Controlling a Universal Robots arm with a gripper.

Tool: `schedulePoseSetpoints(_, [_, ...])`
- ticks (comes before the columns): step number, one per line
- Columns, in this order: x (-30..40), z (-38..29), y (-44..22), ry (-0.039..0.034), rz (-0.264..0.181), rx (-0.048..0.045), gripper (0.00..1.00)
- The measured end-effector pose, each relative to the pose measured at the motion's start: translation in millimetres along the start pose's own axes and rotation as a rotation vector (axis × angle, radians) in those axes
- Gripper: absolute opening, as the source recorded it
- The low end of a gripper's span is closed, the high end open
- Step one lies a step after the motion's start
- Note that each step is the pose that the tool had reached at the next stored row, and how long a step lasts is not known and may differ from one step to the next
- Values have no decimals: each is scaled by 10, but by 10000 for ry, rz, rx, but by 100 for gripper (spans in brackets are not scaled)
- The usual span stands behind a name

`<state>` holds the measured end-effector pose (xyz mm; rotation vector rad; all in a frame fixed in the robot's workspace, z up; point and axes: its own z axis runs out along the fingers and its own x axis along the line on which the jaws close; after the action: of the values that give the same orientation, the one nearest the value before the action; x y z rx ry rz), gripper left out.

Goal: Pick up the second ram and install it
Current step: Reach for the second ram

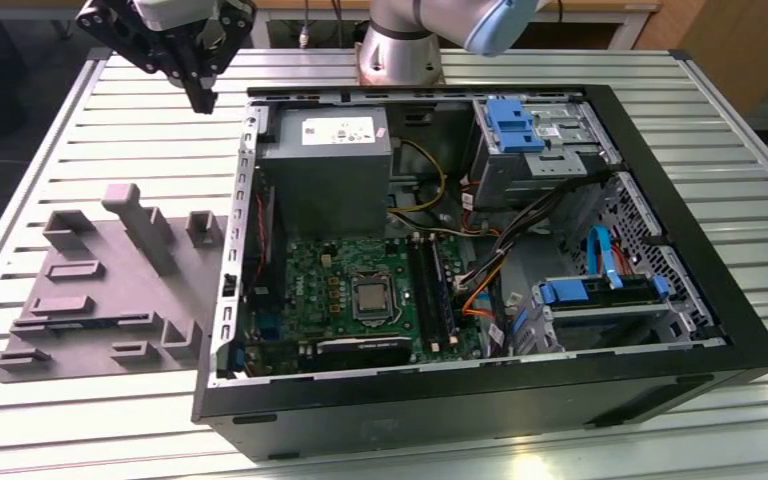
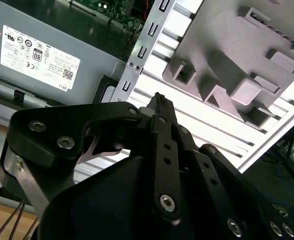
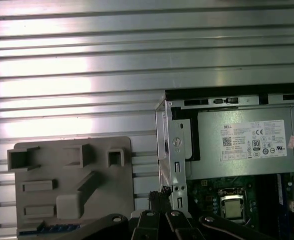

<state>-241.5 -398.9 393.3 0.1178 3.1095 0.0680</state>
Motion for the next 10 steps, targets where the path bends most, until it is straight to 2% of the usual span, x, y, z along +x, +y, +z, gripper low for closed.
schedulePoseSetpoints(10, [59, -2, -4, 0, 0, 0, 11])
